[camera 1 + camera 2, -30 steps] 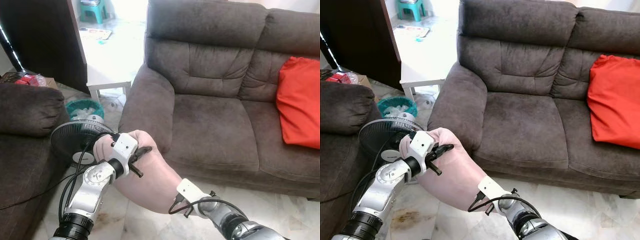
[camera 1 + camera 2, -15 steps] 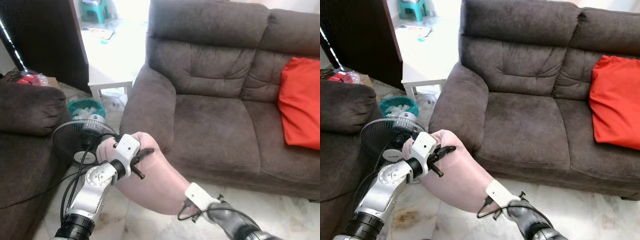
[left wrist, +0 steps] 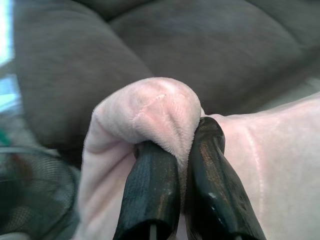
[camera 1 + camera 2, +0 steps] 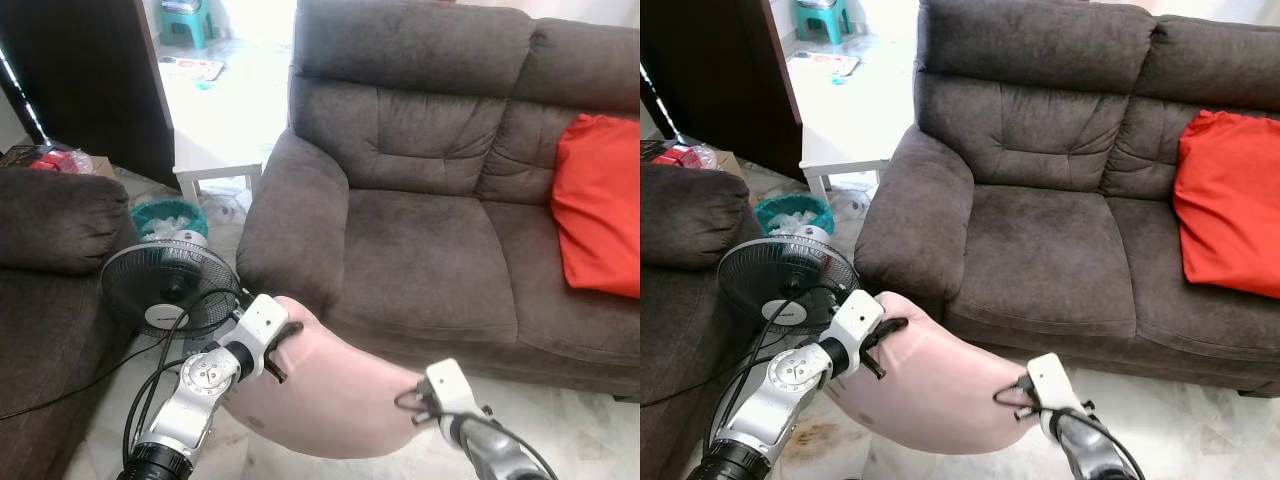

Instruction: Move the pillow to the sofa from floor

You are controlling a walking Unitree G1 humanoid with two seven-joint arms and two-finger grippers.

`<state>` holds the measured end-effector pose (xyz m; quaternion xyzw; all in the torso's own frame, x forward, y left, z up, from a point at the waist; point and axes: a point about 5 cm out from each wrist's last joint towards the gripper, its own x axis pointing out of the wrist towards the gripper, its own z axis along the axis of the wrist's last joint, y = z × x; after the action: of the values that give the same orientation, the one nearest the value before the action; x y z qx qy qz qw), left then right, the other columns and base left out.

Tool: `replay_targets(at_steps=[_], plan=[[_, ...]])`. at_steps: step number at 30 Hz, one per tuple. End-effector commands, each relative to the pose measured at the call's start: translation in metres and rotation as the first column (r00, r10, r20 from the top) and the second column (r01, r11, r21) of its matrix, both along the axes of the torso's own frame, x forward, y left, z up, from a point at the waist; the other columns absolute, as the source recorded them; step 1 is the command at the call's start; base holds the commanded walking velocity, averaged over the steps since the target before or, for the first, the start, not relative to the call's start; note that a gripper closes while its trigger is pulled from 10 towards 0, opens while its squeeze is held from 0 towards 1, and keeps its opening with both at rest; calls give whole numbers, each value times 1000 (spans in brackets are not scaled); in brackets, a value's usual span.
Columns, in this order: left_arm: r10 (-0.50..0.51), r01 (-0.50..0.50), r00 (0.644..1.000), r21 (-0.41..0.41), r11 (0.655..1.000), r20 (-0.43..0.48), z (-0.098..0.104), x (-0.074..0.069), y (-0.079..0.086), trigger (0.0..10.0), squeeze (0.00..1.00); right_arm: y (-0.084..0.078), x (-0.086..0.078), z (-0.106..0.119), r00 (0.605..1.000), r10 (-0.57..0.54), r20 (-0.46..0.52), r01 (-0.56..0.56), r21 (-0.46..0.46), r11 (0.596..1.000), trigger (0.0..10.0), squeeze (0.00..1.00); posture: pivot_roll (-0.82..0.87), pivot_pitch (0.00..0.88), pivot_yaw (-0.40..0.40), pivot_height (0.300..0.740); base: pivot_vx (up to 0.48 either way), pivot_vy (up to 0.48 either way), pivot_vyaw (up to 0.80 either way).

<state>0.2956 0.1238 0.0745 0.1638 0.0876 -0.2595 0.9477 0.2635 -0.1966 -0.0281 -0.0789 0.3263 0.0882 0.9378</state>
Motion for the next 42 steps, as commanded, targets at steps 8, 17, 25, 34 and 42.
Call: replay_targets(at_steps=[8, 17, 25, 34, 42], plan=[[200, -189, 946, -67, 980, 255, 40, 13, 5, 10000, 0, 17, 32, 35, 973, -16, 229, -13, 122, 992, 0, 0, 201, 0, -121, 740, 0, 0, 0], [216, -207, 913, -62, 976, 347, 51, 15, -14, 10000, 0, 41, 39, 104, 847, -57, 529, -76, 225, 971, 0, 0, 189, 0, -122, 740, 0, 0, 0], [258, -241, 890, -92, 966, 377, 57, 14, -15, 10000, 0, 44, 35, 116, 822, -74, 565, -63, 219, 974, 0, 0, 189, 0, -123, 740, 0, 0, 0], [376, -346, 816, -149, 926, 438, 75, 17, 0, 10000, 0, 43, 25, 140, 792, -138, 594, -40, 277, 960, 10000, 0, 186, 0, -122, 740, 0, 0, 0], [390, -361, 818, -150, 920, 423, 73, 17, 2, 10000, 0, 39, 27, 142, 797, -178, 578, 4, 290, 957, 10000, 0, 182, 0, -117, 740, 0, 0, 0]])
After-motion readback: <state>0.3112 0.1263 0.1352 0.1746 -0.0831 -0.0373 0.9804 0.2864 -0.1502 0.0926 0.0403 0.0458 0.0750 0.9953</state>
